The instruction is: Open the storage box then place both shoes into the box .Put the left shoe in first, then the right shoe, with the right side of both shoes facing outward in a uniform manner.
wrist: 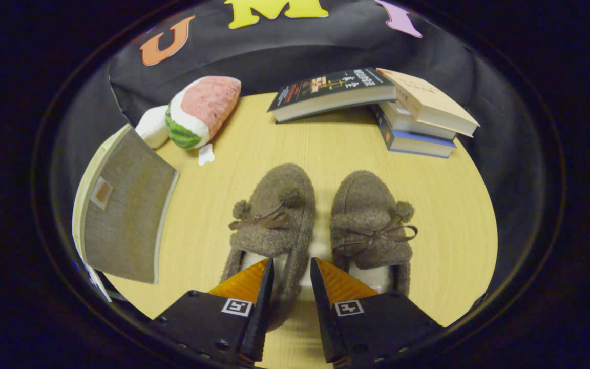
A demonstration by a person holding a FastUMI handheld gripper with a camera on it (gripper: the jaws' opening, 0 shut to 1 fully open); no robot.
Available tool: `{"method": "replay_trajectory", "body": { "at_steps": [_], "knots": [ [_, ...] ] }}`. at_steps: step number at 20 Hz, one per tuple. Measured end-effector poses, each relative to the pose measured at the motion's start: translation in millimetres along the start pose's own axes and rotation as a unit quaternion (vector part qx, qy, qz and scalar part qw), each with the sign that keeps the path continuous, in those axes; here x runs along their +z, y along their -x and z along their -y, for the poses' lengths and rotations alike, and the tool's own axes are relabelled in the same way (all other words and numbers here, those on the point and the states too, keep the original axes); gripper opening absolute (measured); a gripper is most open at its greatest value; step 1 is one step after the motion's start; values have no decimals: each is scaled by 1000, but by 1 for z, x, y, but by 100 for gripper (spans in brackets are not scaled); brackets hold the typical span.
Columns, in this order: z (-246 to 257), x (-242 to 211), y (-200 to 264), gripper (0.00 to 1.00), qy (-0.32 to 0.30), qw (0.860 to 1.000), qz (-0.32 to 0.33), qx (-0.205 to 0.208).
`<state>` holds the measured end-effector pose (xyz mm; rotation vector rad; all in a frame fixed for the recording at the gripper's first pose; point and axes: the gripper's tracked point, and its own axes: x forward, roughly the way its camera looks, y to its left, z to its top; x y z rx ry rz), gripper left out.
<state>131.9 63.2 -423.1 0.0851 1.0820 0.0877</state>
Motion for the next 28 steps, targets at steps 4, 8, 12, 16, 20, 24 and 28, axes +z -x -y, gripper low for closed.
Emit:
{"method": "replay_trajectory", "body": {
  "at_steps": [4,8,12,16,20,24,28],
  "knots": [
    [-3,1,0,27,-18,1000,-11,2],
    [1,-6,-6,5,-32,998,-45,-7],
    [-5,-11,-2,1,-81,993,-91,4],
    [-19,-18,17,1,-140,982,-118,39],
    [-26,-7,50,1,-140,984,-101,52],
    [-38,13,93,1,-157,982,-75,77],
    [-62,40,140,1,-170,979,-41,102]
  ]
}}
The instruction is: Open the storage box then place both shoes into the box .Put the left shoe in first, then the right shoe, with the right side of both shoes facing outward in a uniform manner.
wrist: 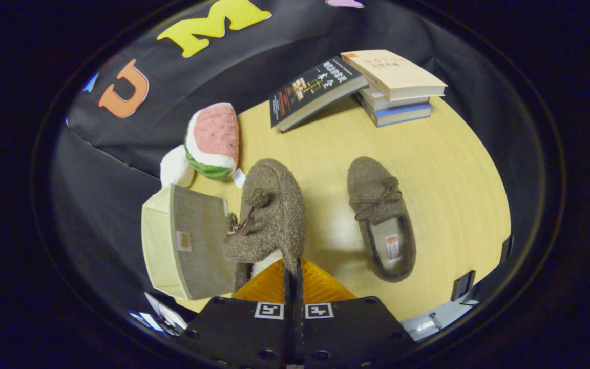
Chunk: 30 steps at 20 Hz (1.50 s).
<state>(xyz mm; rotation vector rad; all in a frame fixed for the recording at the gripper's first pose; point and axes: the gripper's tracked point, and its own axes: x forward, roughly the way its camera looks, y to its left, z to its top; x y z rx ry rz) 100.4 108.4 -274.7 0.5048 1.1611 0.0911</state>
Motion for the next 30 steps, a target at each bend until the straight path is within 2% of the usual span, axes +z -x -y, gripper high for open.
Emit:
{"method": "replay_trajectory", "body": {
  "at_steps": [4,8,11,16,19,25,30],
  "knots": [
    [-53,7,35,1,18,999,29,28],
    [-114,-2,37,1,37,997,23,58],
    [-163,-15,26,1,54,996,16,71],
    [-239,-50,-22,0,71,994,-21,86],
    [-258,-62,-63,1,72,994,-44,67],
    [-260,-84,-148,1,66,995,-79,3],
    [-260,-90,-197,0,84,992,-92,-32]
  ]
}}
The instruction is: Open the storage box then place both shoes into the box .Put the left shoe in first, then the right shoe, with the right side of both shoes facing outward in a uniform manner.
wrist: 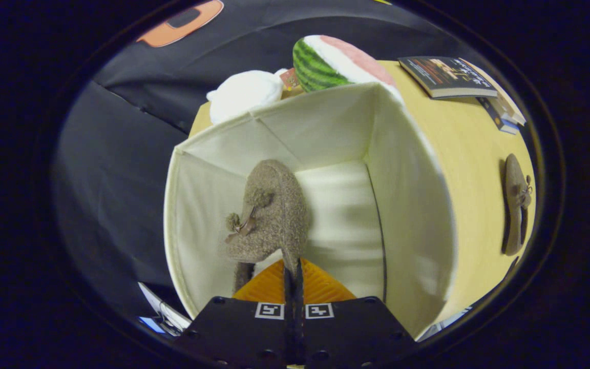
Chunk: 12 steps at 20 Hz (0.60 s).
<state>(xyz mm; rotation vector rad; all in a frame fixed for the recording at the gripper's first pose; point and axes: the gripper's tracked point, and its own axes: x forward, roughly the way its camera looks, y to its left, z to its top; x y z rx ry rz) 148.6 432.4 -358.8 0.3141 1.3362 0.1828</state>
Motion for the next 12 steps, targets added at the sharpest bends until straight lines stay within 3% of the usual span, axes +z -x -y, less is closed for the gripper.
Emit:
{"method": "replay_trajectory", "body": {
  "at_steps": [6,7,12],
  "knots": [
    [-5,-5,-19,1,8,1000,-21,3],
    [-7,-5,-19,7,10,1000,-19,11],
    [-11,-13,17,58,31,999,-14,33]
  ]
}}
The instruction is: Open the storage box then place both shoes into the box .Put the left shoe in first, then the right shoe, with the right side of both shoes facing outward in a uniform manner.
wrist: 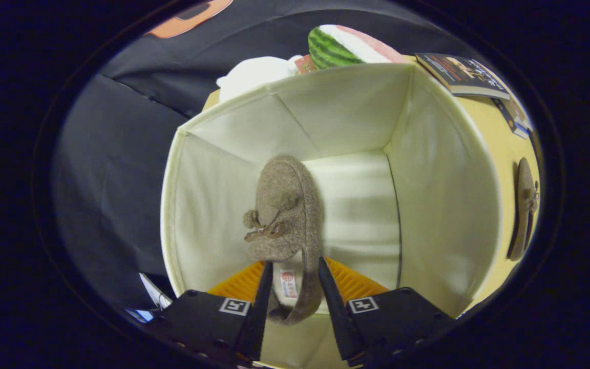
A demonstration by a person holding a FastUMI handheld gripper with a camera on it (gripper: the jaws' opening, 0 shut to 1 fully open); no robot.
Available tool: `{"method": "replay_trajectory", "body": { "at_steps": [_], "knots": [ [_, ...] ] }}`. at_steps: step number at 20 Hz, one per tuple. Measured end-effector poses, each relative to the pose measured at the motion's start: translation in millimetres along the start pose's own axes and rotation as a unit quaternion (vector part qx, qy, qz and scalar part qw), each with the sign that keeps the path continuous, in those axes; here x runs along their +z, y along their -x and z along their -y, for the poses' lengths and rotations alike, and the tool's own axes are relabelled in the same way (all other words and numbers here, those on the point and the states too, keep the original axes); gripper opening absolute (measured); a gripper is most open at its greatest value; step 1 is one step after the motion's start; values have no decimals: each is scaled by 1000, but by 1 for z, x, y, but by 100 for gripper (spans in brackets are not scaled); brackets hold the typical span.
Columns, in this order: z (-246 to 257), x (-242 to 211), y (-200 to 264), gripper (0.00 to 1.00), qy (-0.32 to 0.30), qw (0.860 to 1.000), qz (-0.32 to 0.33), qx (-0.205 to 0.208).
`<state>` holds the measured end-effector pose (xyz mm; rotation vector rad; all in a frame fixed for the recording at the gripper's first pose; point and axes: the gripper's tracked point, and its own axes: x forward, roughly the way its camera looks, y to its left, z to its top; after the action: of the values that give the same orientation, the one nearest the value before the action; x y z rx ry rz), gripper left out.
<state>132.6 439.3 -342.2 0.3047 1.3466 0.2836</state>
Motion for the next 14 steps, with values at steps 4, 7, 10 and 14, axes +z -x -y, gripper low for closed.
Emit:
{"method": "replay_trajectory", "body": {
  "at_steps": [4,7,10,14],
  "knots": [
    [-3,-7,58,85,15,1000,14,17],
    [6,-1,109,95,43,997,46,32],
    [22,4,157,96,51,995,59,57],
    [76,17,193,96,47,994,81,53]
  ]
}}
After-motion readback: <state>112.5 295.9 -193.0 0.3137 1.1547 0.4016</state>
